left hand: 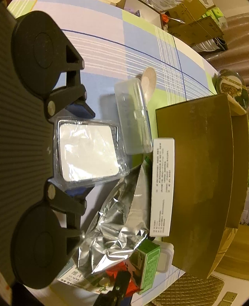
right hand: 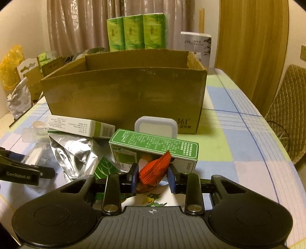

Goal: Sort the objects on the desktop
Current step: 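Close right tool on red candy while left tool grasps white tray, then lift red candy with right tool while left tool carries tray over box, then open left tool over box dropping tray while right tool releases candy, then move left tool to blue toothpick box while right tool approaches silver foil bag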

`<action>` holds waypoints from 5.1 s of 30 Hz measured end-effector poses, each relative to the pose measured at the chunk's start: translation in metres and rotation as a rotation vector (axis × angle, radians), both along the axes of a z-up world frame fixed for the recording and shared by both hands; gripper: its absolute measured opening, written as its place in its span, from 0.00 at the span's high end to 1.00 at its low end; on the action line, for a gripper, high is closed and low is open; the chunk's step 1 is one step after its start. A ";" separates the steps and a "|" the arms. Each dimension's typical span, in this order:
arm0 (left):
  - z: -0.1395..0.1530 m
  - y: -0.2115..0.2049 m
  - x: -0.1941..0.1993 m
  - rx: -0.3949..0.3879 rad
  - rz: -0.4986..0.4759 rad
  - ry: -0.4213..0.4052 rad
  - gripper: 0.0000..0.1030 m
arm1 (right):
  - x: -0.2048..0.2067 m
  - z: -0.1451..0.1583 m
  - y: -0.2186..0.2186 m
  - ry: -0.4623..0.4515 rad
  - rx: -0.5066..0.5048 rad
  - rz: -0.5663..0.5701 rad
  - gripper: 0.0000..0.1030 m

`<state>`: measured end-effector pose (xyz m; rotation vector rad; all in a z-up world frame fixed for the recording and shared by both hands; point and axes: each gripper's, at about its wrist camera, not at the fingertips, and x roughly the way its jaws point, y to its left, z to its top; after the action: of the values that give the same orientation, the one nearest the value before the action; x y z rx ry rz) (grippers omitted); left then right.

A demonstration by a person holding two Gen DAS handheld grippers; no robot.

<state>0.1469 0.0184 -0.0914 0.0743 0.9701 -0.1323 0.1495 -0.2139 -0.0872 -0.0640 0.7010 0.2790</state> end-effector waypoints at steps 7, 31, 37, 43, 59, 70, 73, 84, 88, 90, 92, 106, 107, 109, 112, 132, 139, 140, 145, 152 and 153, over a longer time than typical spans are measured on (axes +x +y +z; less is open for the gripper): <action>0.001 0.001 0.000 0.009 0.003 -0.013 0.44 | -0.007 0.005 0.001 -0.021 0.004 0.011 0.75; 0.052 -0.001 -0.042 -0.034 0.019 -0.120 0.46 | -0.034 0.029 -0.001 -0.086 0.010 0.020 0.86; 0.060 -0.002 -0.047 -0.040 0.015 -0.136 0.46 | -0.037 0.039 -0.001 -0.114 0.007 0.021 0.86; 0.070 -0.005 -0.049 -0.042 0.004 -0.160 0.46 | -0.038 0.045 -0.001 -0.129 0.006 0.024 0.86; 0.107 -0.017 -0.038 -0.033 -0.039 -0.244 0.46 | -0.026 0.081 0.004 -0.209 0.009 0.046 0.86; 0.145 -0.023 -0.002 -0.019 -0.066 -0.321 0.46 | 0.029 0.129 0.012 -0.312 0.027 0.077 0.86; 0.157 -0.025 0.014 -0.017 -0.071 -0.347 0.46 | 0.052 0.141 0.018 -0.340 0.022 0.088 0.86; 0.169 -0.033 0.087 -0.019 -0.081 -0.392 0.46 | 0.126 0.140 0.041 -0.341 0.008 0.100 0.86; 0.158 -0.033 0.108 -0.039 -0.070 -0.388 0.46 | 0.143 0.128 0.046 -0.327 -0.004 0.095 0.86; 0.152 -0.033 0.116 -0.048 -0.064 -0.385 0.46 | 0.148 0.123 0.046 -0.313 -0.001 0.088 0.86; 0.146 -0.032 0.122 -0.054 -0.063 -0.383 0.46 | 0.154 0.116 0.046 -0.300 -0.001 0.085 0.86; 0.112 -0.029 0.147 -0.085 -0.048 -0.348 0.45 | 0.169 0.090 0.053 -0.267 0.004 0.078 0.86; 0.111 -0.029 0.148 -0.083 -0.049 -0.347 0.45 | 0.170 0.089 0.054 -0.267 0.002 0.083 0.85; 0.108 -0.029 0.150 -0.081 -0.044 -0.344 0.36 | 0.172 0.087 0.056 -0.263 -0.005 0.087 0.71; 0.105 -0.026 0.150 -0.090 -0.034 -0.339 0.32 | 0.170 0.086 0.054 -0.269 0.003 0.072 0.53; 0.115 -0.020 0.131 -0.101 -0.018 -0.374 0.32 | 0.137 0.100 0.033 -0.280 0.020 0.053 0.47; 0.132 -0.011 0.093 -0.115 0.011 -0.403 0.32 | 0.089 0.106 0.012 -0.266 0.047 0.040 0.37; 0.133 -0.009 0.086 -0.116 0.014 -0.404 0.32 | 0.080 0.105 0.009 -0.262 0.048 0.040 0.35; 0.137 0.003 0.043 -0.121 0.047 -0.395 0.31 | 0.038 0.092 -0.008 -0.205 0.066 0.031 0.29; 0.125 0.021 -0.019 -0.093 0.079 -0.331 0.25 | -0.016 0.061 -0.008 -0.089 0.096 0.076 0.26; 0.122 0.022 -0.026 -0.086 0.077 -0.315 0.25 | -0.022 0.057 -0.005 -0.072 0.094 0.101 0.26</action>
<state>0.1205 0.0404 0.0301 -0.0211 0.6513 -0.0881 0.1273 -0.2191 -0.0307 -0.0198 0.6129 0.4038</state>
